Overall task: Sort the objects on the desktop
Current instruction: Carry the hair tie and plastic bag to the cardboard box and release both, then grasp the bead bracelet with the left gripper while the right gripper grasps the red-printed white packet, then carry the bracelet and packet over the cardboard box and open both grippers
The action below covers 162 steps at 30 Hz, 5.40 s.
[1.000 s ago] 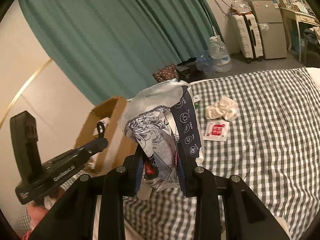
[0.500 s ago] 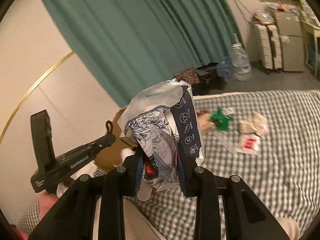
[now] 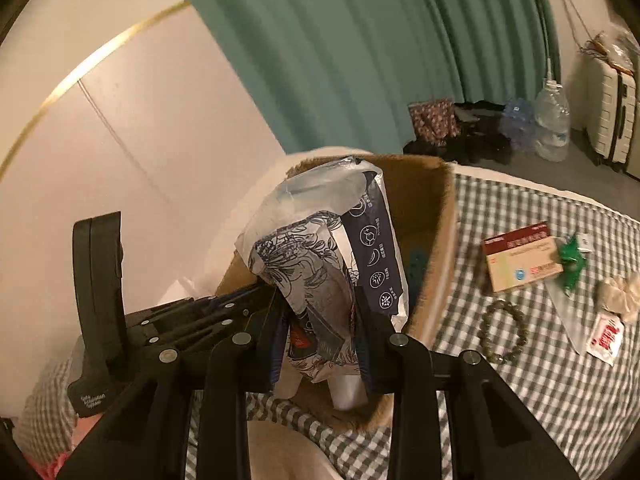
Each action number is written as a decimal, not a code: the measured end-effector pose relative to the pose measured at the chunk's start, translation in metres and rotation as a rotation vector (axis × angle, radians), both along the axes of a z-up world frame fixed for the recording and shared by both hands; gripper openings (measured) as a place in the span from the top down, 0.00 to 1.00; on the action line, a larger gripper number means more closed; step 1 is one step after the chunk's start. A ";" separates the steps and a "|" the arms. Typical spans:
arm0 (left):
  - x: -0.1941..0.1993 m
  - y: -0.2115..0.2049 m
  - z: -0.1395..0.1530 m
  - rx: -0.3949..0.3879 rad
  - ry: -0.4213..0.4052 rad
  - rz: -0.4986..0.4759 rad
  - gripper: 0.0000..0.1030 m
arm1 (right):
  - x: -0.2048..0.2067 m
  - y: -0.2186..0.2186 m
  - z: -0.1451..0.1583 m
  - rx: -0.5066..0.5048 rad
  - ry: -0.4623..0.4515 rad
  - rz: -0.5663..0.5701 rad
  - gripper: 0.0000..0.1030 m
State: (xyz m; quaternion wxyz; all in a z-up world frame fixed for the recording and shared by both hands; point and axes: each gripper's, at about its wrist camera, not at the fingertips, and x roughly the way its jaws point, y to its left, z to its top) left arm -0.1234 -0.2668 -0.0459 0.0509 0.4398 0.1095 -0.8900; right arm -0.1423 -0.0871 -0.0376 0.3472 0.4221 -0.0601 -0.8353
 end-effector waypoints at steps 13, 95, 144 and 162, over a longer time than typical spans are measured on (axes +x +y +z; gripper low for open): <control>-0.004 -0.003 0.000 0.004 -0.038 0.027 0.11 | -0.001 0.007 0.019 0.062 0.178 -0.124 0.27; -0.040 0.220 -0.099 0.003 -0.044 -0.186 0.89 | -0.044 0.259 -0.149 0.326 -0.104 -0.589 0.96; -0.013 0.006 0.020 -0.102 0.054 -0.056 0.31 | 0.001 -0.040 -0.049 0.221 -0.010 0.018 0.32; 0.024 0.101 0.057 -0.133 0.149 -0.120 0.00 | 0.038 0.123 0.020 0.090 0.167 -0.310 0.25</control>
